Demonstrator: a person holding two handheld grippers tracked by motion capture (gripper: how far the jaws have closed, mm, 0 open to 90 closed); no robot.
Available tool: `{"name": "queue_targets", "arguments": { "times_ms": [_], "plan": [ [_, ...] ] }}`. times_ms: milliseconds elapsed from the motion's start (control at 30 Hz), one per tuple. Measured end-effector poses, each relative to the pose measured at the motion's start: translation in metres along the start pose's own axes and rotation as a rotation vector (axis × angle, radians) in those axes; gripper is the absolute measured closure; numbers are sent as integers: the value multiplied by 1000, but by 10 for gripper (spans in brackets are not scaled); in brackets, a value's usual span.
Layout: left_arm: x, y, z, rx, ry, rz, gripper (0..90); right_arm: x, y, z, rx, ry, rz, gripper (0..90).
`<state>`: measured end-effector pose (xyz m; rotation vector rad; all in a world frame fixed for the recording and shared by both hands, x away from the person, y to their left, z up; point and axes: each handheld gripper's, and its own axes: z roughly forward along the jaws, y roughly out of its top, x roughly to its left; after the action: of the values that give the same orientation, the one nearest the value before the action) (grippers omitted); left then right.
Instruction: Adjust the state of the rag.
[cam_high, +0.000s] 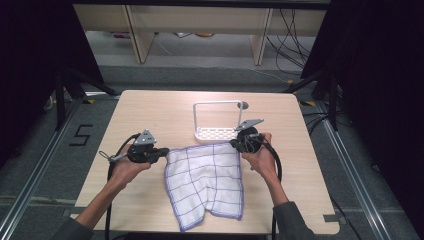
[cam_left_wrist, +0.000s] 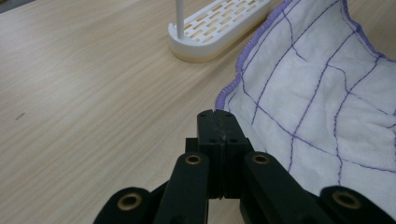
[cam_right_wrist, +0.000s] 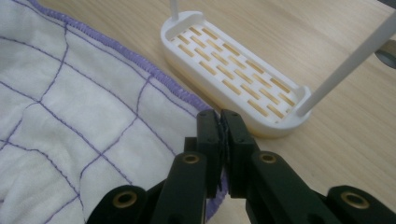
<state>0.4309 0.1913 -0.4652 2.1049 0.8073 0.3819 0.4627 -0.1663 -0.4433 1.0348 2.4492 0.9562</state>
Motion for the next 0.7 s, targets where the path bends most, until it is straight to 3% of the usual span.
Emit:
{"name": "queue_targets", "arguments": {
  "times_ms": [133,167,267,300,400,433,467,533,567,600,700],
  "plan": [
    [-1,-5,10,35,-5,7,893,-2,-8,4,3,9,38,872],
    [-1,-7,14,39,-9,0,893,-3,-9,5,26,11,33,872],
    [-1,-12,24,70,-19,-1,890,0,-12,15,13,-3,11,872],
    [-1,-14,28,75,-20,-6,890,2,-11,14,43,0,14,872],
    [1,-18,35,81,-42,-38,873,5,-11,21,51,-2,-1,871],
    [2,-18,37,81,-45,-54,853,7,-10,21,47,-6,17,871],
    [3,-19,38,80,-62,-54,819,6,-10,22,56,-6,-17,871],
    [3,-19,40,75,-59,-97,673,8,-10,24,51,0,9,871],
    [3,-19,41,91,-47,-97,600,7,-11,25,49,-9,-8,870],
    [3,-19,43,95,-42,-101,546,8,-10,25,53,-10,5,870],
    [2,-18,48,108,-37,-102,495,8,-11,26,44,-7,10,869]
  ]
}}
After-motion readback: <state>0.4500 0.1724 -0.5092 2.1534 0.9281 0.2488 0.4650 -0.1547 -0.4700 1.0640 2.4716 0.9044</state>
